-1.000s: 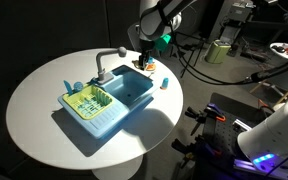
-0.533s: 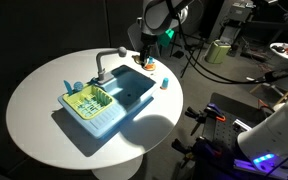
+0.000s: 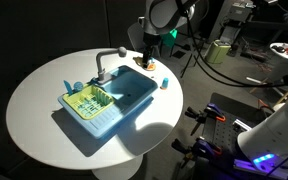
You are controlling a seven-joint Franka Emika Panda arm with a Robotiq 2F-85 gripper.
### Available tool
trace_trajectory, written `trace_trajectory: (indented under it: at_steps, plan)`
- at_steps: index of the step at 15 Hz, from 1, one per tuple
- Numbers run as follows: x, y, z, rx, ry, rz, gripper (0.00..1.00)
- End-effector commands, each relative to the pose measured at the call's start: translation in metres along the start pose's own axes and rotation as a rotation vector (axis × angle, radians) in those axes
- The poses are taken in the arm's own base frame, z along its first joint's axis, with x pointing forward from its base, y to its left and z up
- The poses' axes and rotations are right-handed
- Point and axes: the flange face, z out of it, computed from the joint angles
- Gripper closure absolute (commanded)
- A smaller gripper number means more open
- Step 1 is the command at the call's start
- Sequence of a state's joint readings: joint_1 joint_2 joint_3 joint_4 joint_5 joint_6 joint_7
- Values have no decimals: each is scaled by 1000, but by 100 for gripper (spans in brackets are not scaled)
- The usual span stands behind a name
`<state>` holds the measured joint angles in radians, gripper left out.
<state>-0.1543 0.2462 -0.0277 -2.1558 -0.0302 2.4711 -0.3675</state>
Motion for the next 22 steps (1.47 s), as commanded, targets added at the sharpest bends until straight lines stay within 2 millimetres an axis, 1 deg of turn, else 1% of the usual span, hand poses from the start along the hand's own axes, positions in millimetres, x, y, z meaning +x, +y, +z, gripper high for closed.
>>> trace_trajectory:
  at_steps: [1,8,9,10,11,12,13,17,20,22]
  plan:
    - [-8,-18,-7,16,-13,-64,56]
    - [-12,-61,2,28,-53,-164,56]
    - [-12,-65,4,30,-58,-169,36]
    - [-13,-69,4,34,-60,-173,9]
    - [-13,-70,5,36,-62,-175,9]
    - [-14,-71,5,38,-62,-176,6]
    - [-14,-71,5,39,-61,-175,0]
    - [-17,-66,3,43,-55,-162,0]
    - [-16,-54,-2,42,-43,-135,0]
    - [-14,-42,-7,41,-30,-110,0]
